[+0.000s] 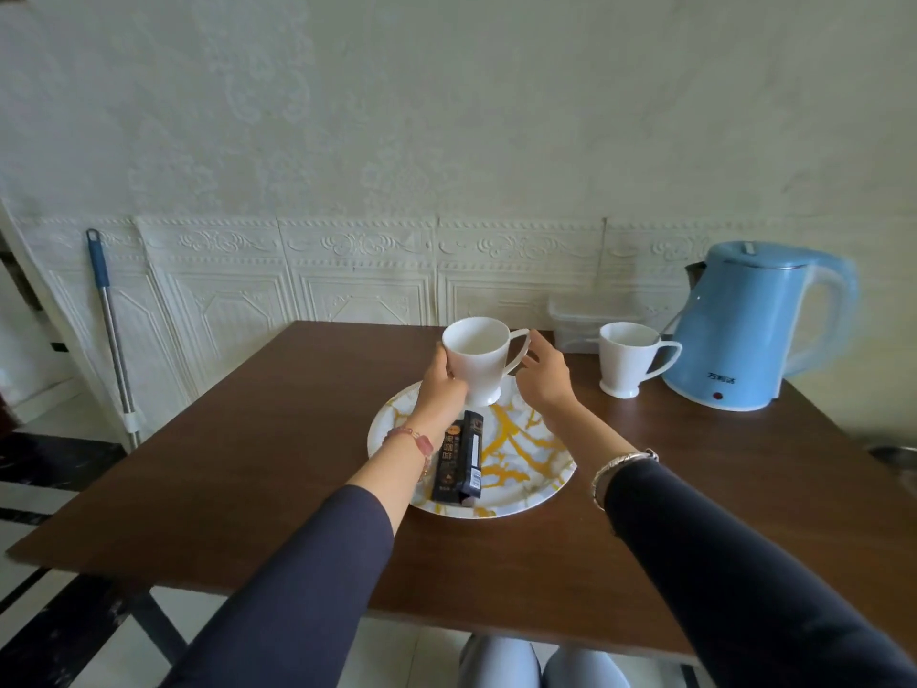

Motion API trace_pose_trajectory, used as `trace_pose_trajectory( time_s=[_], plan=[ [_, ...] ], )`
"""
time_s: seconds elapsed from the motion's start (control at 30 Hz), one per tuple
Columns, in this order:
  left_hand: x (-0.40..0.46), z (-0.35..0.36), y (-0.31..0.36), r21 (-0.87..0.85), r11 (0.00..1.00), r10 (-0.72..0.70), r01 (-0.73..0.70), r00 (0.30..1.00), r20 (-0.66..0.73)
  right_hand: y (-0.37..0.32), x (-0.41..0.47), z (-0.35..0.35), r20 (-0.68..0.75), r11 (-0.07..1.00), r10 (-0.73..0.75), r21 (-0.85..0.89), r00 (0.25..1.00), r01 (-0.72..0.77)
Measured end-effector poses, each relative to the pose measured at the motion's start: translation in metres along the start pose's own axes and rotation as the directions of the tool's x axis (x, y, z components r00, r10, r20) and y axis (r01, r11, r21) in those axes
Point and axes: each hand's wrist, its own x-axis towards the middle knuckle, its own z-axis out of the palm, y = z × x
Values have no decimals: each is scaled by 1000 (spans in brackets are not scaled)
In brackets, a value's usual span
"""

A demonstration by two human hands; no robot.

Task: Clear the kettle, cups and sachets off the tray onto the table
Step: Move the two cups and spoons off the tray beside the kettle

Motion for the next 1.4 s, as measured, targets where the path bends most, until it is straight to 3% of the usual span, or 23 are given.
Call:
trace_pose_trajectory(
  time_s=[0.23, 0.6, 0.67, 0.83, 1.07, 1.3, 1.4],
  plan=[
    [-26, 24, -5, 27, 997, -68, 66, 995, 75, 41, -12, -21, -23, 996, 85, -13, 996, -85],
    [-46, 22, -20, 102, 989, -117, 106, 987, 114, 43, -57, -25, -37, 975, 143, -164, 989, -147],
    [-49, 15, -22, 130, 989, -85, 76, 994, 68, 43, -63, -21, -51, 976, 144, -159, 988, -151],
    [-60, -14, -30, 141, 987, -65, 79, 993, -100, 36, -74, -10, -259, 981, 156, -75, 953, -181],
    [-81, -48, -61, 180, 974, -74, 136, 947, -314, 25, -91, 30, 16, 972, 31, -232, 999, -26],
    [-86, -51, -73, 206, 969, -64, 137, 943, -326, 20, -100, 67, 272, 889, -66, -420, 960, 181],
    [-88, -50, -74, 242, 962, -48, 129, 948, -316, 22, -101, 71, 315, 833, -71, -504, 946, 230]
  ],
)
